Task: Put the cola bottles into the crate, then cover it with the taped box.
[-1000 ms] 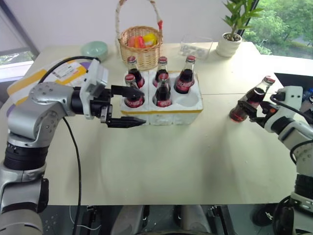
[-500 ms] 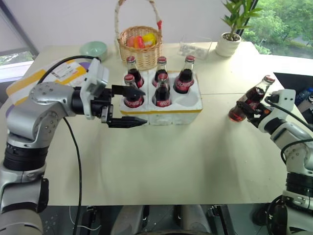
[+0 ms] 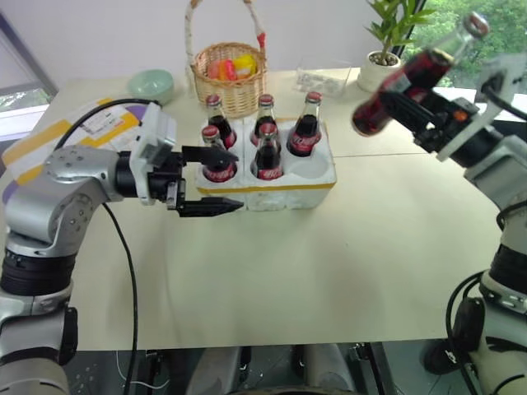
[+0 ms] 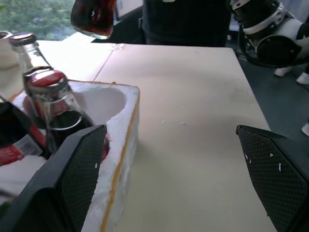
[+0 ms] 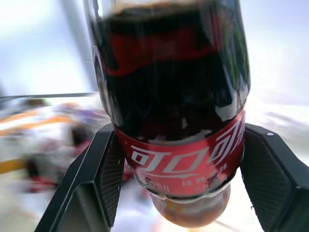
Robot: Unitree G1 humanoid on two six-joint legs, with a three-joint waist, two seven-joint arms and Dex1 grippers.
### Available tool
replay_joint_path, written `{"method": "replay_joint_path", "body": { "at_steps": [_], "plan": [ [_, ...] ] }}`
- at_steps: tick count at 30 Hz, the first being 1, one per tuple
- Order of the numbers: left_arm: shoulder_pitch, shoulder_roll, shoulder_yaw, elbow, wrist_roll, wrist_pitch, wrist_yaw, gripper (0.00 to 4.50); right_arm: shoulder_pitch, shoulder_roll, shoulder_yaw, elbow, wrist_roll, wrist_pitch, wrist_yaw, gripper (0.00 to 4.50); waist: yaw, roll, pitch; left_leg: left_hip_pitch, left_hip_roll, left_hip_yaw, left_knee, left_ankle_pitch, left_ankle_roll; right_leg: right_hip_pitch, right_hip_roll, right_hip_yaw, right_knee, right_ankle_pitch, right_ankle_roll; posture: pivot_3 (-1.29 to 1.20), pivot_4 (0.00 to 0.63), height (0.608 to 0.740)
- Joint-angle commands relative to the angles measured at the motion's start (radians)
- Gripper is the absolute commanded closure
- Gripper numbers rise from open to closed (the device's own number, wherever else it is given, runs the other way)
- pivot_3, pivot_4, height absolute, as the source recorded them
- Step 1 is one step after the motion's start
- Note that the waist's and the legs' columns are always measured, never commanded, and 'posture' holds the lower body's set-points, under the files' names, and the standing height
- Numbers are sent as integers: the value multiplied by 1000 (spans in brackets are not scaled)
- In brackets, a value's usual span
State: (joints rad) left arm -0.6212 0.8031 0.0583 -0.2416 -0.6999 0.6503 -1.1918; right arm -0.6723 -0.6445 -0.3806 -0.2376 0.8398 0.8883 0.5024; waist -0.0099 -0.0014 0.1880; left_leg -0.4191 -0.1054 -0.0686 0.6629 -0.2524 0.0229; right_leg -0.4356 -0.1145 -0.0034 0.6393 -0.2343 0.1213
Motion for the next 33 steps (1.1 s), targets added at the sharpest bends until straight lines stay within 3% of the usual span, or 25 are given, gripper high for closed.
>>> {"method": "replay_joint_path", "body": {
  "at_steps": [1,8,19,25,28,33],
  "plan": [
    [8,18,40,-27,-7,-10,12,0,-26,-4,89,-84,-11,-12,20,1720,2,0,0,0,0,0,0,0,0,0,0,0,0,0,0,0,150,739],
    [11,24,50,-41,-14,-4,38,0,-25,21,306,-26,-202,-125,54,1720,0,0,0,-1,-1,0,1,1,-1,-1,0,0,0,0,0,0,150,739],
    [13,40,63,-43,-21,2,53,0,9,28,396,27,-258,-101,173,1720,-3,-1,0,-2,-1,0,0,2,-3,-2,1,0,0,0,0,0,150,739],
    [8,39,63,-37,-14,-4,59,0,-48,80,427,182,-300,-99,200,1720,-6,-1,0,-2,-1,0,0,2,-4,-3,1,0,0,0,0,0,150,739],
    [14,40,64,-42,-13,-5,64,0,-80,104,433,259,-328,-108,209,220,-6,-1,0,-2,-1,0,0,2,-4,-3,1,0,0,0,0,0,150,739],
    [40,51,88,-71,-23,8,86,0,-113,104,429,295,-344,-111,245,100,-2,-1,-1,-2,-1,0,0,2,-4,-2,1,0,0,0,0,0,150,739]
  ]
}}
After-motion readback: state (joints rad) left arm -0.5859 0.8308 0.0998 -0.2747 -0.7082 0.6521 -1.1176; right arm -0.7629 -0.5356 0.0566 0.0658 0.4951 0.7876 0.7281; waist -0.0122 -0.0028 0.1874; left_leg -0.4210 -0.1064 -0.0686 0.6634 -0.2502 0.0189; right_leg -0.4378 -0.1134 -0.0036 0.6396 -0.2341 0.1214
